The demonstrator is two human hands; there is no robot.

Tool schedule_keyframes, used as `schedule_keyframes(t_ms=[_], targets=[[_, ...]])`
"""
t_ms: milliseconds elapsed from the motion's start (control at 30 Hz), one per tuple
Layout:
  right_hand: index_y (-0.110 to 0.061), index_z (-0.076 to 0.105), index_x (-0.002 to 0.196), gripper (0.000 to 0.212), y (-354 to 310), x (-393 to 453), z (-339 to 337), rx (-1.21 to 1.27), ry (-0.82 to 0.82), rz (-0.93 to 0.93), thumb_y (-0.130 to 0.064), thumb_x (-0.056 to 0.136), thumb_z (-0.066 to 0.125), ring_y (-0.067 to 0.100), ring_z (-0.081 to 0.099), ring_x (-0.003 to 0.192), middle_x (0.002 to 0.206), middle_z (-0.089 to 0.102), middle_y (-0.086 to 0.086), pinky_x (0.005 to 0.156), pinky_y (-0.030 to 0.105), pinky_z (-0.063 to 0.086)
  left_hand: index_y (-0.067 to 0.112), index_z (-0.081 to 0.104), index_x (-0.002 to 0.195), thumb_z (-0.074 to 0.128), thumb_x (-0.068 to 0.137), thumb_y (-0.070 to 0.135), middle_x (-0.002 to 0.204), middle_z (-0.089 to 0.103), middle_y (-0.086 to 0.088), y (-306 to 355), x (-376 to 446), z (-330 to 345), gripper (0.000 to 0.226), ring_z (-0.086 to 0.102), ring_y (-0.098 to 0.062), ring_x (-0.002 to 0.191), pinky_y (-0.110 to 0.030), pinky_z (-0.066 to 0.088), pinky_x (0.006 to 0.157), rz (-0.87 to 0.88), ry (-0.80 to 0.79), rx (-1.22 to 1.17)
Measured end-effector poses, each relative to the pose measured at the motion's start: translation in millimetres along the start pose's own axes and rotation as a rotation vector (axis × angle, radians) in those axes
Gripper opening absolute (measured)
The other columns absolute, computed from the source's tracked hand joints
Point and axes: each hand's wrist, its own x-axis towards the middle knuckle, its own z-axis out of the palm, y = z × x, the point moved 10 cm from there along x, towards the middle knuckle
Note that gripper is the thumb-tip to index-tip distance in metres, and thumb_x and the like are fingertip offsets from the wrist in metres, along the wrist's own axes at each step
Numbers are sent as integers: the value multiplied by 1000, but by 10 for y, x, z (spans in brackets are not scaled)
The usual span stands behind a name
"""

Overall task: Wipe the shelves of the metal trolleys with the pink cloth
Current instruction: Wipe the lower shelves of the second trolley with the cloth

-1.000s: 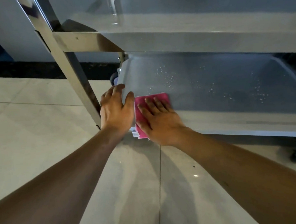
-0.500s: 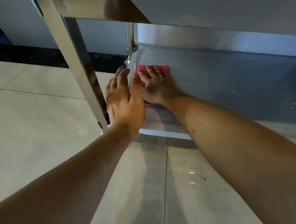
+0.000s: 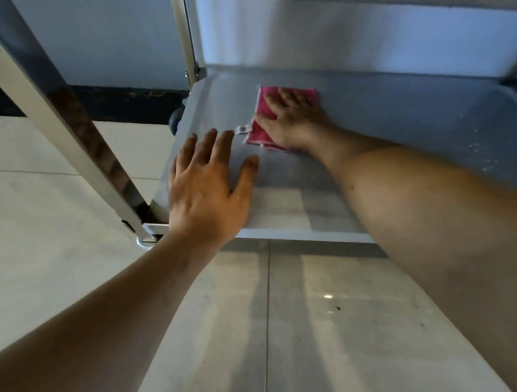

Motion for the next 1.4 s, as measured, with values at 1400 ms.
schedule_keyframes(t_ms=[1400], targets=[[-34,3,163,78,690,-1226,104,68,6,-59,-74,98,17,26,-7,158,172,-6,-3,124,46,-10,25,34,150,25,100,63,158,37,-10,512,-159,-12,64,27,-35,147,-61,21,117,-28,153,20]])
